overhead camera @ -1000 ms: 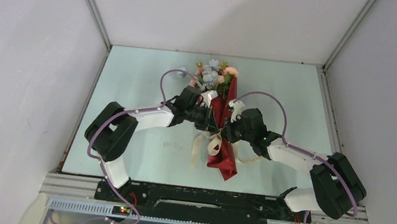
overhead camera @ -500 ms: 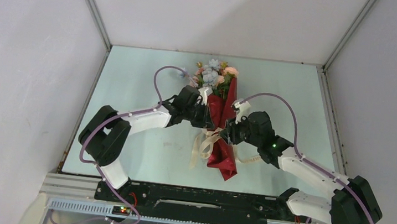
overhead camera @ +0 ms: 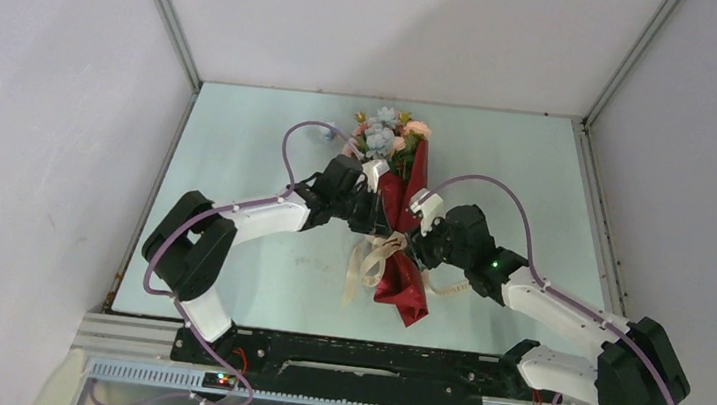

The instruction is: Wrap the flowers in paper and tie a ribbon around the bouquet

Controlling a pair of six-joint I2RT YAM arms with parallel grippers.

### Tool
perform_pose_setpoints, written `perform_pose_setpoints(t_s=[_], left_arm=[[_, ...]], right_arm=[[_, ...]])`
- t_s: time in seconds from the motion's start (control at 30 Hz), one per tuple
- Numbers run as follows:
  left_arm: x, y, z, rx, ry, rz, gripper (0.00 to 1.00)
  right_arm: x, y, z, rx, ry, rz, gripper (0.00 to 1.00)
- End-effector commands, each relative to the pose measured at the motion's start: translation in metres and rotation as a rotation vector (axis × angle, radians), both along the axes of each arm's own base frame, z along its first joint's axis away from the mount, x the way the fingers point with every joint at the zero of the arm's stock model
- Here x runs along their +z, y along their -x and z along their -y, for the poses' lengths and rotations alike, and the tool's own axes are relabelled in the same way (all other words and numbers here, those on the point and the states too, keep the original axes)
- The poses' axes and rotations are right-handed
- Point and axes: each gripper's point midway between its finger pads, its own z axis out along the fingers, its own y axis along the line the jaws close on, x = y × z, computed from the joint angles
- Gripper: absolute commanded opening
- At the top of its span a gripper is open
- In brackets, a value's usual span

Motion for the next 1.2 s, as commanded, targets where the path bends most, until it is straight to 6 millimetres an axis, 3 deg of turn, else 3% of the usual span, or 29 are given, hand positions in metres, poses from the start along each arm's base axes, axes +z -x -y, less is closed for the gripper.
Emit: perform_pose_setpoints(t_s=[0.0,0.2,0.67,0.93,1.17], left_arm=[[0.017,0.001,0.011,-0.066,0.057,0.045,0.00],[0.013,0.003,0.007,-0.082,0.035,0.051,0.03],[0.001,0.002,-0.002,-0.099,-0.001,0.041,0.09],[-0.007,-0.001,-0.012,-0.089,-0.022,0.029,0.14],[0.003,0.000,-0.010,-0.107,0.029,0.035,0.22]], right_arm=[[-0.003,0.005,-0.002,0.236,0.064,0.075,0.45],[-0.007,0.011,0.004,0.335,0.131,0.098,0.47],[-0.008,-0.041,-0.001,0.314,0.157,0.193,0.49],[-0.009,-0.031,-0.010,0.424,0.148,0.177,0.44],[-0.016,-0.022,-0.014,0.502,0.172,0.123,0.44]])
